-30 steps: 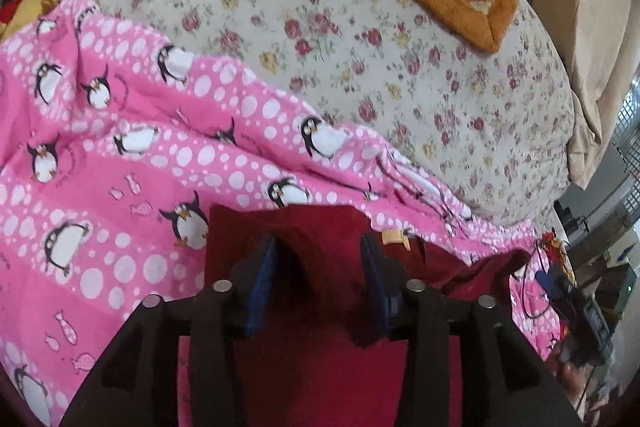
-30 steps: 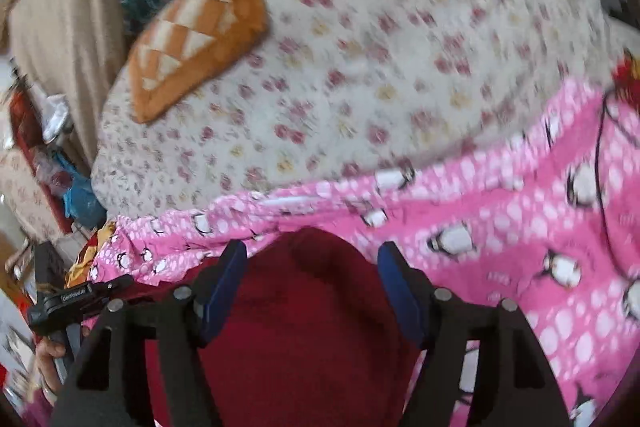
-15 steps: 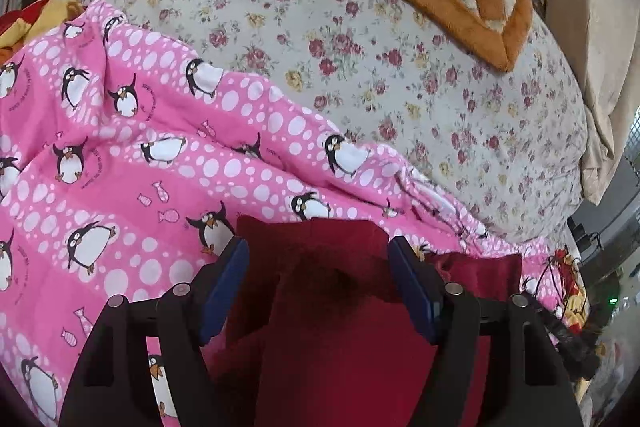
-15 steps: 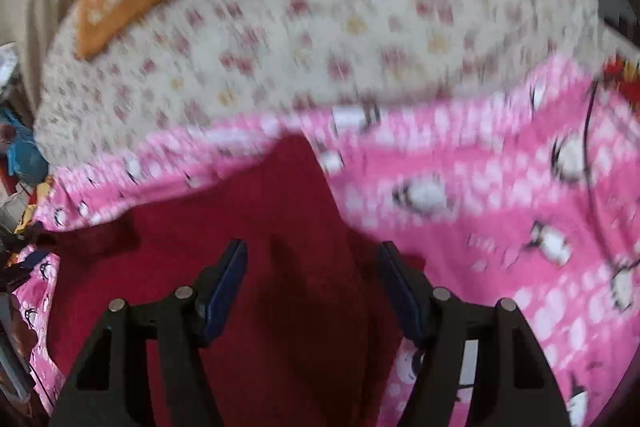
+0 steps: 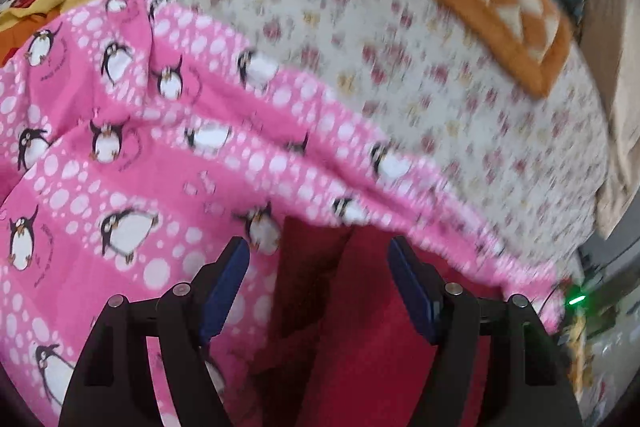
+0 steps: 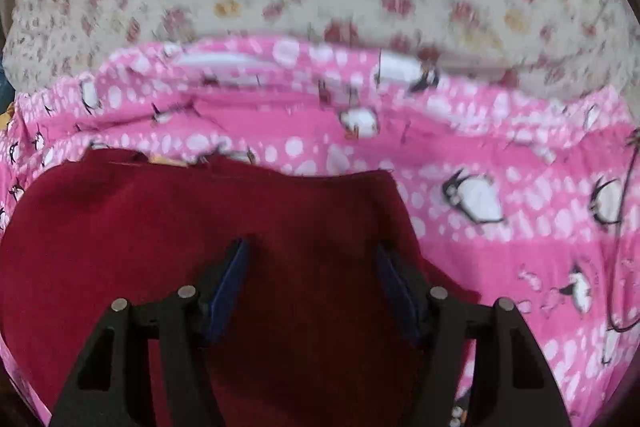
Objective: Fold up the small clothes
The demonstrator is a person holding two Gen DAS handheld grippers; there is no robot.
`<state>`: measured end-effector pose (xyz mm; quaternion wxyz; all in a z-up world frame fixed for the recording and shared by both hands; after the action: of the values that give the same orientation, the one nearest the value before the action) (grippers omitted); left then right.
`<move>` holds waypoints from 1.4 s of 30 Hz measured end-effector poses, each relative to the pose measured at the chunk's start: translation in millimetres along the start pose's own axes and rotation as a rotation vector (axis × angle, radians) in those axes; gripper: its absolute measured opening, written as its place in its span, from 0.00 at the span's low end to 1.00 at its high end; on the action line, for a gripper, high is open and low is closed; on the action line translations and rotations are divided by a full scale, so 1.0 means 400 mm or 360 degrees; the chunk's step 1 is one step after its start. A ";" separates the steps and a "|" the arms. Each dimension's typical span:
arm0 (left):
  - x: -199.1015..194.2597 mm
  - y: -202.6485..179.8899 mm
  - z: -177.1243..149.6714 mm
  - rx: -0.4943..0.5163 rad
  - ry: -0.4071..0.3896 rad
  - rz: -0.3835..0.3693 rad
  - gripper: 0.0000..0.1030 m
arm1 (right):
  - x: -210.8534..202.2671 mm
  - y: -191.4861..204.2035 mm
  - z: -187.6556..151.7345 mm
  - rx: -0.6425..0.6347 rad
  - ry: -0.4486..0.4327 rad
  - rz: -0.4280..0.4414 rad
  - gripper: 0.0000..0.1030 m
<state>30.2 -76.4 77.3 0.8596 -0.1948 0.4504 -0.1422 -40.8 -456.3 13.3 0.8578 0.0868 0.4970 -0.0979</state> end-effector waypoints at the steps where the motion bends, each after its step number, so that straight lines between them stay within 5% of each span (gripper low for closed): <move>1: 0.010 -0.003 -0.016 0.0033 0.0036 0.0043 0.61 | -0.023 0.010 -0.003 0.0011 -0.0036 0.0016 0.67; 9: 0.067 -0.016 -0.114 0.0223 0.0212 0.0218 0.61 | -0.067 0.299 0.035 -0.0159 -0.0135 0.0534 0.66; 12: 0.091 -0.008 -0.128 0.0232 0.0247 0.0256 0.61 | 0.003 0.428 0.059 -0.0286 -0.0081 0.0529 0.59; 16: 0.108 -0.003 -0.125 0.0236 0.0255 0.0256 0.63 | 0.126 0.508 0.059 -0.0395 0.0080 0.0335 0.60; 24: 0.094 -0.006 -0.126 0.0213 0.0254 0.0255 0.63 | -0.006 0.359 0.007 -0.0247 0.0033 0.0445 0.60; 33: 0.047 -0.052 -0.174 0.0295 0.0233 0.0230 0.62 | -0.197 0.026 -0.229 -0.0050 -0.0016 0.0176 0.62; 40: -0.046 -0.058 -0.245 0.0359 0.0243 0.0220 0.62 | -0.263 0.029 -0.282 -0.0040 -0.0174 0.0209 0.64; 42: -0.052 -0.043 -0.265 0.0382 0.0207 0.0269 0.62 | -0.267 0.030 -0.288 -0.0039 -0.0189 0.0125 0.65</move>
<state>-70.6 -105.0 45.2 0.8547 -0.0425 0.4997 -0.1345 -186.1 -407.8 50.2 0.8900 0.0897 0.4425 -0.0631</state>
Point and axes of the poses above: each gripper's, at about its wrist camera, not at the fingertips, and x roughly the way its jaws point, y to its left, z to its top, the point moved 2 cm from there along x, roughly the way its jaws point, and after that the axes turned 3 degrees about -x, right-handed, at the moved point
